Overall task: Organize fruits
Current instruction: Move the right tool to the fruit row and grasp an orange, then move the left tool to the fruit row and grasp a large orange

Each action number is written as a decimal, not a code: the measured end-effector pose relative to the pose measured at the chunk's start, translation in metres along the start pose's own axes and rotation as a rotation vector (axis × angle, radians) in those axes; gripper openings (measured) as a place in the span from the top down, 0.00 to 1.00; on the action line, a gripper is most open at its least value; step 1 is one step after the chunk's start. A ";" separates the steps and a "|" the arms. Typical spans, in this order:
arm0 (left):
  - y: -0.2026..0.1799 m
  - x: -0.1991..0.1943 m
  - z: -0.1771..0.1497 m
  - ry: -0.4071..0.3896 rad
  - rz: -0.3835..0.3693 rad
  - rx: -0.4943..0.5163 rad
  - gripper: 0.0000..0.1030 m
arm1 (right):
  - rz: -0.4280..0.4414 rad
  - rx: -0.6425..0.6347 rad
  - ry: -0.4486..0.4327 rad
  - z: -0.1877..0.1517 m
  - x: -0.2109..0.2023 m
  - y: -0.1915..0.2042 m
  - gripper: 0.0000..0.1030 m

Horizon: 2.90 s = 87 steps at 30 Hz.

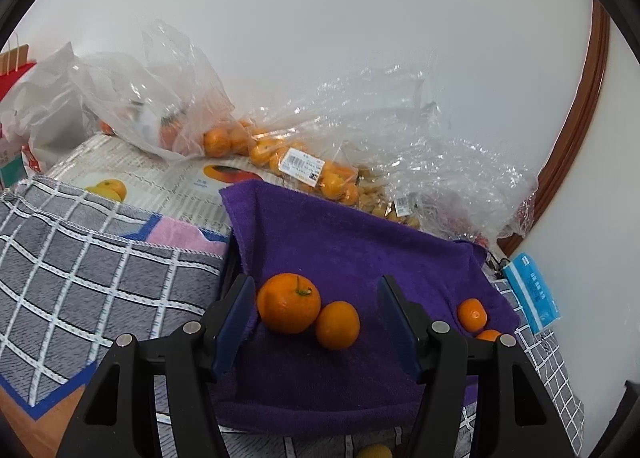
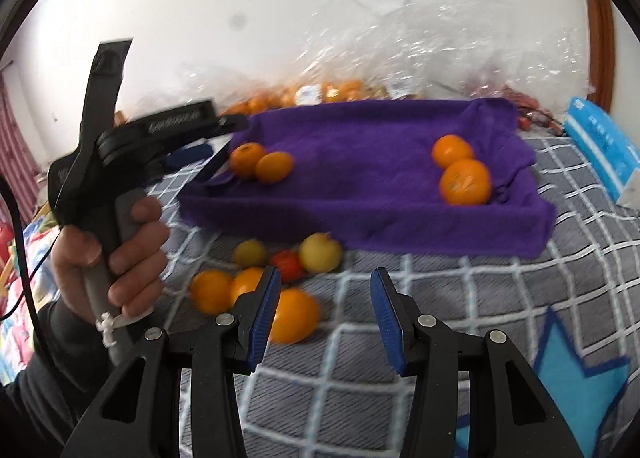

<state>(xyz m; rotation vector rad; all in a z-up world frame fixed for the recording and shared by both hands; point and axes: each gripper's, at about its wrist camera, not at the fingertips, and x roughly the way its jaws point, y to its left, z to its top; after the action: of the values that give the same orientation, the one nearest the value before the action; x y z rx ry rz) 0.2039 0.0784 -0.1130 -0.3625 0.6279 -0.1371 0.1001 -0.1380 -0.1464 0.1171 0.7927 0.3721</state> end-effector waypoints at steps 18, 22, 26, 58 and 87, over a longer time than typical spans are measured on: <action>0.013 -0.004 0.004 -0.009 0.013 -0.050 0.38 | -0.107 -0.008 0.033 -0.008 -0.005 -0.014 0.64; 0.008 -0.005 0.003 -0.012 0.013 -0.032 0.38 | -0.127 0.032 0.068 -0.008 -0.003 -0.034 0.64; 0.006 -0.007 0.001 -0.027 0.033 -0.009 0.38 | -0.136 0.032 0.070 -0.011 0.001 -0.037 0.64; -0.014 -0.014 -0.003 -0.029 0.008 0.068 0.38 | -0.139 0.087 -0.008 0.002 0.008 -0.054 0.67; -0.040 -0.034 -0.094 0.318 -0.089 0.300 0.67 | -0.147 0.141 -0.030 0.002 0.003 -0.063 0.67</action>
<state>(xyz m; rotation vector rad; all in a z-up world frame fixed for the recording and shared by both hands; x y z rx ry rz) 0.1193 0.0223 -0.1500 -0.0772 0.8918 -0.3747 0.1212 -0.1954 -0.1621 0.1942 0.7927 0.1753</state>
